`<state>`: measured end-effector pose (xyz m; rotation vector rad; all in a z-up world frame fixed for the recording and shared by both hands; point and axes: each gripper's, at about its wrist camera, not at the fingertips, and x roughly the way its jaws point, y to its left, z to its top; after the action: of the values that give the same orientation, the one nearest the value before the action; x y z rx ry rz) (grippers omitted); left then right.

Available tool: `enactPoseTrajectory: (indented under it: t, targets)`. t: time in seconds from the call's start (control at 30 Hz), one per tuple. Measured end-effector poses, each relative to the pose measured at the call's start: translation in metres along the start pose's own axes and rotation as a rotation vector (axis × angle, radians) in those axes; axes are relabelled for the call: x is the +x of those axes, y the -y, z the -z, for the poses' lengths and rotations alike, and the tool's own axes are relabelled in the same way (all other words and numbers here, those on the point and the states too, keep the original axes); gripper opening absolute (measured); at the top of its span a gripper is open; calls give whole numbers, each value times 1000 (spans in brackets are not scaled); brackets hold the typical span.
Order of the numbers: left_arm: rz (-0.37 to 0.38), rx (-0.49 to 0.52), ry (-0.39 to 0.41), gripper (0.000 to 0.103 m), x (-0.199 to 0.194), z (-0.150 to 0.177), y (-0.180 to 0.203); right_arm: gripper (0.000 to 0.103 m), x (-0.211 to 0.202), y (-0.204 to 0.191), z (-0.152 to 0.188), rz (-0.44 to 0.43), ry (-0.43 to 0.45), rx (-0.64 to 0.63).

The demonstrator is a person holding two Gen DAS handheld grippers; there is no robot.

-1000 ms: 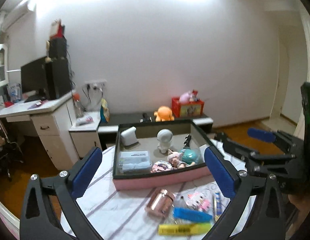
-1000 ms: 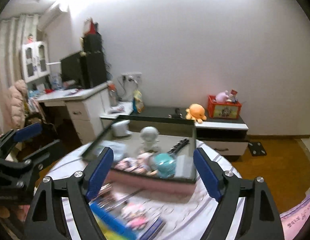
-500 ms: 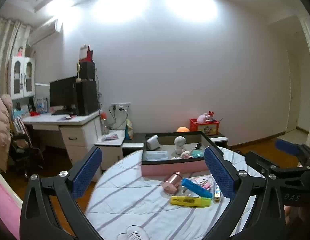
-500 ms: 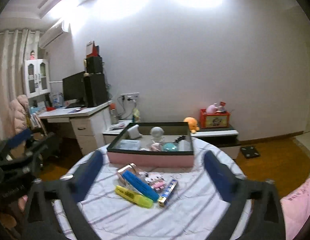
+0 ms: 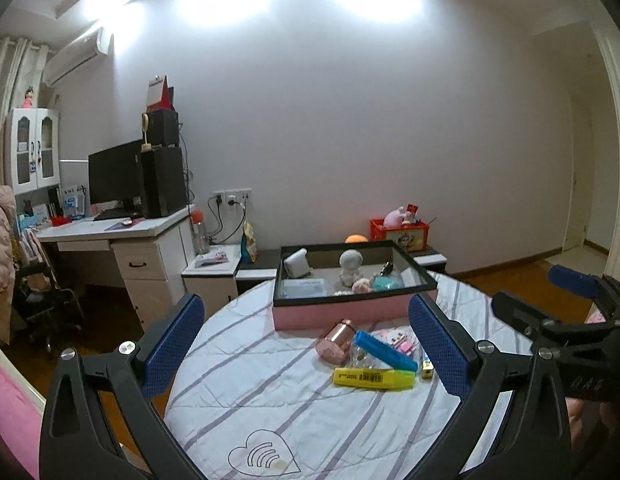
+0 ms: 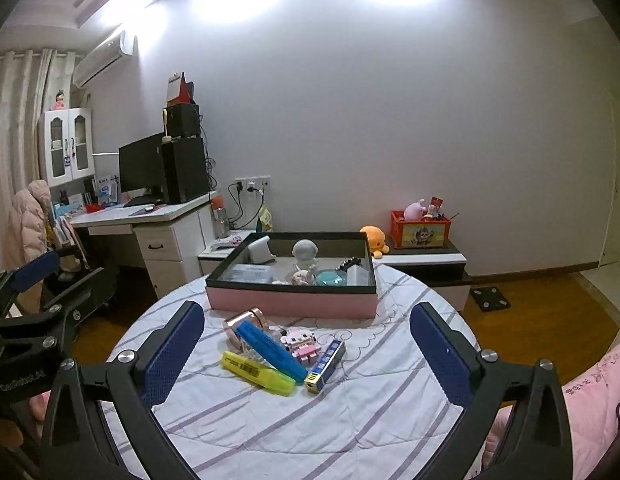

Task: Organize rigid objects
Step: 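Withdraw both open tools back over the bed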

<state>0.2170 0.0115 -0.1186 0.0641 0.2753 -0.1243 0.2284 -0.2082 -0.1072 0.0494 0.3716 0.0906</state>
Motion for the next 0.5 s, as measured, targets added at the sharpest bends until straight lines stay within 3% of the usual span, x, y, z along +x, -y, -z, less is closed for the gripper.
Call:
enactPoseTrajectory:
  t: [0.27,0.5]
  targets:
    - [28,-40,-130,103,41,24,-7,103,33,13,19,18,-94,14]
    - [30,-47,-282,103,88,57,-14,103,96,32,54,47,-278,35]
